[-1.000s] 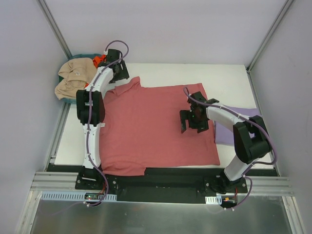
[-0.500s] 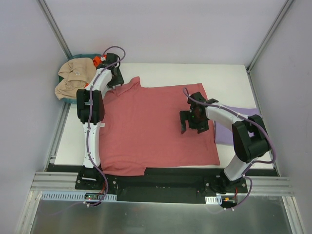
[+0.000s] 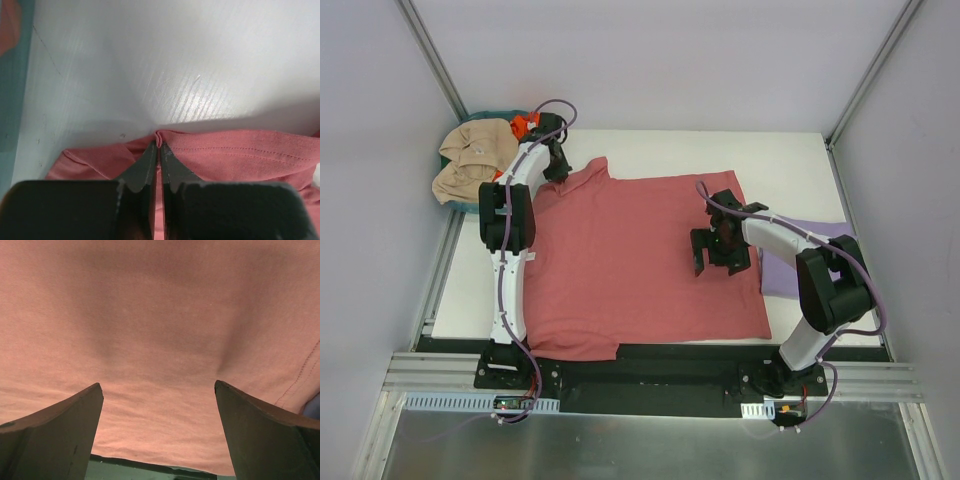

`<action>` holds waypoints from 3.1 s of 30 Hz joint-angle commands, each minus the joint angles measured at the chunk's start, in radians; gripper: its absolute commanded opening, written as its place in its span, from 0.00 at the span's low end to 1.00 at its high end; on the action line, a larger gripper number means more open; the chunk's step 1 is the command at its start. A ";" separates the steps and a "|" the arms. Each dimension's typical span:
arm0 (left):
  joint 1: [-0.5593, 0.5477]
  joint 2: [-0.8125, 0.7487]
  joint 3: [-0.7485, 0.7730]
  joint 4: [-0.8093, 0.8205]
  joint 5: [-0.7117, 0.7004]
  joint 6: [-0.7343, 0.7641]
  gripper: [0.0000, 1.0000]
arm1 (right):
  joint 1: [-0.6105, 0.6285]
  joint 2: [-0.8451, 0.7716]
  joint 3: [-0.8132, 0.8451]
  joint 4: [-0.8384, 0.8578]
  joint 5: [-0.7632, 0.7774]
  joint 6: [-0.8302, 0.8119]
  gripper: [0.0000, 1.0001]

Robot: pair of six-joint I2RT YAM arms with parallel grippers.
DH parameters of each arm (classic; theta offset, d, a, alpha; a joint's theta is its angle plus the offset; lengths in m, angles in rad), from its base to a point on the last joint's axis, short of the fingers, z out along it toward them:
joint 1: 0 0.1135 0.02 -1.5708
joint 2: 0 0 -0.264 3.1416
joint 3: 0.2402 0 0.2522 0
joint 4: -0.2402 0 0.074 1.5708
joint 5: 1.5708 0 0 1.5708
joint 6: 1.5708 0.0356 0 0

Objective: Fold and stack the t-shirts
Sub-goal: Flatten out the tshirt

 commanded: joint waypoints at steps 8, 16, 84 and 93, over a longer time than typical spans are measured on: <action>0.012 0.001 0.221 0.024 0.032 0.173 0.00 | -0.019 -0.026 0.012 -0.055 0.039 -0.019 0.96; 0.043 0.069 0.286 0.215 0.075 0.192 0.12 | -0.028 -0.023 0.024 -0.077 0.048 -0.019 0.96; -0.049 -0.101 -0.076 -0.022 0.434 -0.073 0.99 | -0.294 0.683 1.141 -0.348 -0.061 -0.022 0.96; -0.077 -0.512 -0.338 -0.053 0.317 -0.033 0.99 | -0.246 0.215 0.764 -0.249 0.033 -0.040 0.96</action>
